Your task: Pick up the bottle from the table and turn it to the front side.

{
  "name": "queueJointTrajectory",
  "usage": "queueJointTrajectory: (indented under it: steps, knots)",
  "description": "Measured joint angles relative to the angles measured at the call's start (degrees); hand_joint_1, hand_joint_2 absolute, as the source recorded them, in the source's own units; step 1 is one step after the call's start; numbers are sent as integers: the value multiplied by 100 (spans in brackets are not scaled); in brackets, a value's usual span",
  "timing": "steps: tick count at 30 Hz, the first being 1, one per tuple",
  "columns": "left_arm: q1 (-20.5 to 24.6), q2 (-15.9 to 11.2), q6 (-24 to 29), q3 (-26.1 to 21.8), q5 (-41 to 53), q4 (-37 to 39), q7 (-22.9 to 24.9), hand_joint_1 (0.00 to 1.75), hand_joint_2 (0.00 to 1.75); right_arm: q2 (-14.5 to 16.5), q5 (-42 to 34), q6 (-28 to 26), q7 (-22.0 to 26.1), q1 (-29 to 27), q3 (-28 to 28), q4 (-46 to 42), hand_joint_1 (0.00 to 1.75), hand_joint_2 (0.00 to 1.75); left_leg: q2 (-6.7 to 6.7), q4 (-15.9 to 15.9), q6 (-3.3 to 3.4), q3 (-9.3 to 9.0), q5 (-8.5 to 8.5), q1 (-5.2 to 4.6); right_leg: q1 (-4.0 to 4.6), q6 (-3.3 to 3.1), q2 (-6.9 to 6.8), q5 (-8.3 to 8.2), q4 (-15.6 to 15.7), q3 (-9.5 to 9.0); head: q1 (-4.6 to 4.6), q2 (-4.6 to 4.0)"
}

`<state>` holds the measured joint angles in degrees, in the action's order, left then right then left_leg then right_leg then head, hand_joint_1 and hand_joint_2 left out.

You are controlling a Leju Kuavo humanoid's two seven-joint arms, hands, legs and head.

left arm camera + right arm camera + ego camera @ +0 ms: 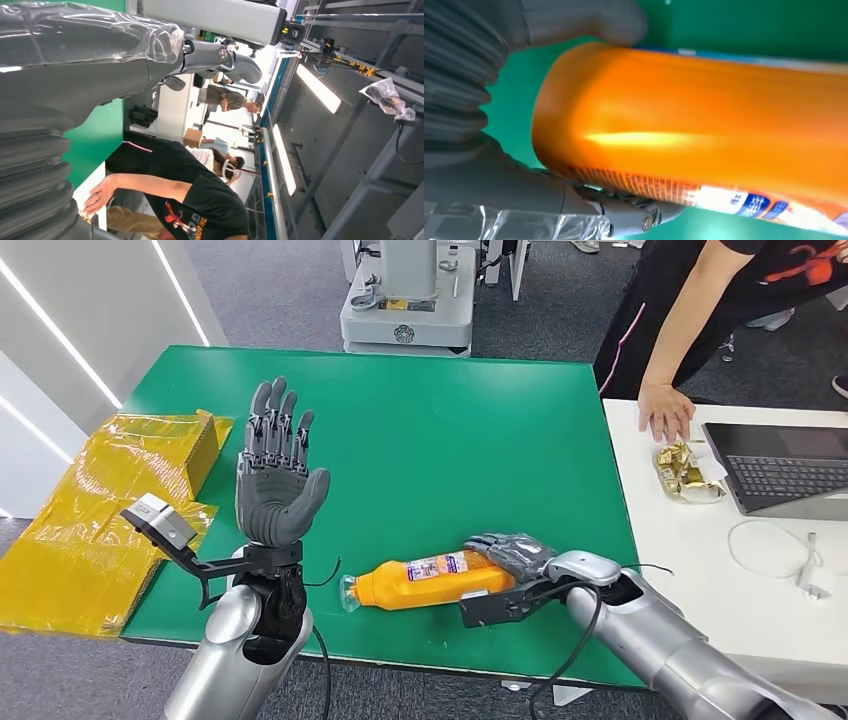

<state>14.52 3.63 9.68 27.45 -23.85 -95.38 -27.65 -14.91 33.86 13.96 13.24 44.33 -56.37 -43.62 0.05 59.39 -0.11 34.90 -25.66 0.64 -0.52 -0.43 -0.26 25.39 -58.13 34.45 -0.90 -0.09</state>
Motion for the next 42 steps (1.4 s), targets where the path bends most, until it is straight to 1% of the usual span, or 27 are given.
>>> queueJointTrajectory:
  steps: [2,5,14,20,24,26,30,33,37,39,42]
  knots:
    - [0,0,5,0,0,0,0,0,175,41,18,-60,29,0,-1,42,168,175,0,0,0,0,0,0,0,0,-1,0,0,0,1,0]
    - [0,0,16,0,0,0,0,0,175,84,26,-125,61,-1,-2,84,172,175,0,0,0,0,0,0,0,0,-1,0,0,0,1,0]
    - [1,-5,33,1,0,21,0,0,175,178,49,-262,74,-4,-1,140,175,175,0,0,0,0,0,0,0,0,0,0,0,1,0,0]
    - [-27,-10,71,0,21,22,-10,0,175,211,27,-736,24,-107,155,-9,175,175,-1,0,0,2,0,0,0,0,-1,0,0,1,1,0]
    - [-44,-14,86,0,39,22,-18,0,175,223,7,-875,3,-175,300,-159,175,175,-2,0,0,3,0,0,0,0,-3,1,0,1,1,0]
    - [-50,-21,107,0,49,22,-30,0,175,223,-22,-1036,0,-242,381,-241,175,175,-2,0,0,3,0,0,0,1,-4,1,0,1,1,0]
    - [-111,-40,161,0,87,19,-50,0,175,219,-147,-1708,-93,-591,765,-673,175,175,-2,0,0,3,0,0,0,1,-3,1,1,2,-1,0]
    - [-172,-42,196,0,119,13,-55,0,175,209,-273,-2284,-171,-1026,1200,-1178,175,175,-4,0,0,6,-1,0,0,2,-6,3,2,5,0,0]
    - [-210,-42,309,0,134,-5,-38,0,175,201,-456,-3092,-133,-1717,1831,-1923,175,175,-5,-1,2,12,-3,0,0,4,-7,5,2,8,1,0]
    - [-218,-39,387,0,106,-16,-8,0,175,201,-519,-3340,-92,-2024,2063,-2246,175,175,-4,-2,2,13,-3,0,0,4,-6,5,2,10,1,0]
    - [-221,-29,534,0,46,-26,38,0,175,202,-590,-3572,-29,-2399,2300,-2632,175,175,-4,-2,2,15,-3,0,0,4,-6,5,2,12,1,0]
